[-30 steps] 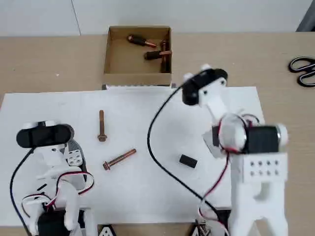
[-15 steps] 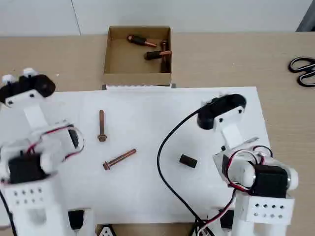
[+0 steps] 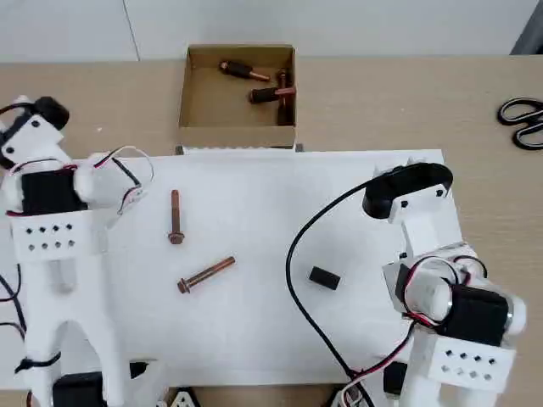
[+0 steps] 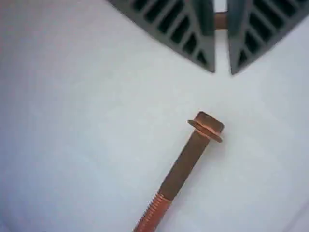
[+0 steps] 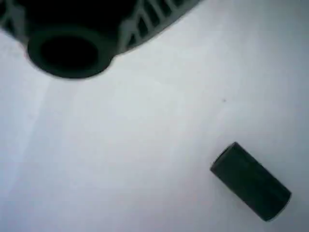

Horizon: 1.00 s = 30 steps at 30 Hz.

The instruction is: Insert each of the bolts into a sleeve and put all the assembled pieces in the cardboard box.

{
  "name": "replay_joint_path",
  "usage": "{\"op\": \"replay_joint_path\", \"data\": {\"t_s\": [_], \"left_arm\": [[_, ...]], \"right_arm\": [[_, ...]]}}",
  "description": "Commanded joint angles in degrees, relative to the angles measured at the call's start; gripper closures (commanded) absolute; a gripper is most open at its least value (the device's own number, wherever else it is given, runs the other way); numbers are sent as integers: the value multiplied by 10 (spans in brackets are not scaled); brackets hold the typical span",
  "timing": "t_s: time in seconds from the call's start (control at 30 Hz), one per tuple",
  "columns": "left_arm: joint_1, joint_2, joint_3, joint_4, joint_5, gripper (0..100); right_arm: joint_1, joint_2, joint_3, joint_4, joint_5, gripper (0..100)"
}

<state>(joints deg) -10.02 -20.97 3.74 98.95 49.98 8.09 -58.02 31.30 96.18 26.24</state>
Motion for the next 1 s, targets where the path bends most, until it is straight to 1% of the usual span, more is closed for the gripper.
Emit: {"op": "replay_joint_path", "data": {"t_s": [0.0, 0.07, 0.1, 0.23, 0.3, 0.4, 0.5, 0.57, 0.67, 0.77, 0.9, 0.97], "left_arm": [[4, 0, -22, 13, 64, 993], [17, -1, -22, 13, 68, 993], [24, -1, -20, 13, 81, 993], [72, -1, 17, 13, 175, 993], [103, -1, 53, 13, 196, 993], [137, -4, 109, 11, 200, 993], [159, -3, 120, 12, 198, 992], [162, 0, 137, 6, 196, 992], [162, 0, 176, -30, 194, 992], [161, 0, 223, -67, 175, 992], [163, 0, 270, -99, 168, 991], [164, 0, 294, -115, 167, 966]], "right_arm": [[5, -12, -3, 0, -5, 995], [5, -12, -2, 0, -5, 995], [5, -12, 2, 0, -5, 995], [5, -12, 29, -3, -4, 995], [6, -12, 34, -3, -4, 995], [6, -12, 34, -3, -4, 995], [6, -12, 34, -4, -4, 995], [6, -12, 34, -4, -3, 995], [6, -12, 37, -4, -3, 995], [6, -12, 37, -7, -3, 995], [6, -12, 38, -7, -3, 995], [6, -11, 38, -7, -3, 995]]}}
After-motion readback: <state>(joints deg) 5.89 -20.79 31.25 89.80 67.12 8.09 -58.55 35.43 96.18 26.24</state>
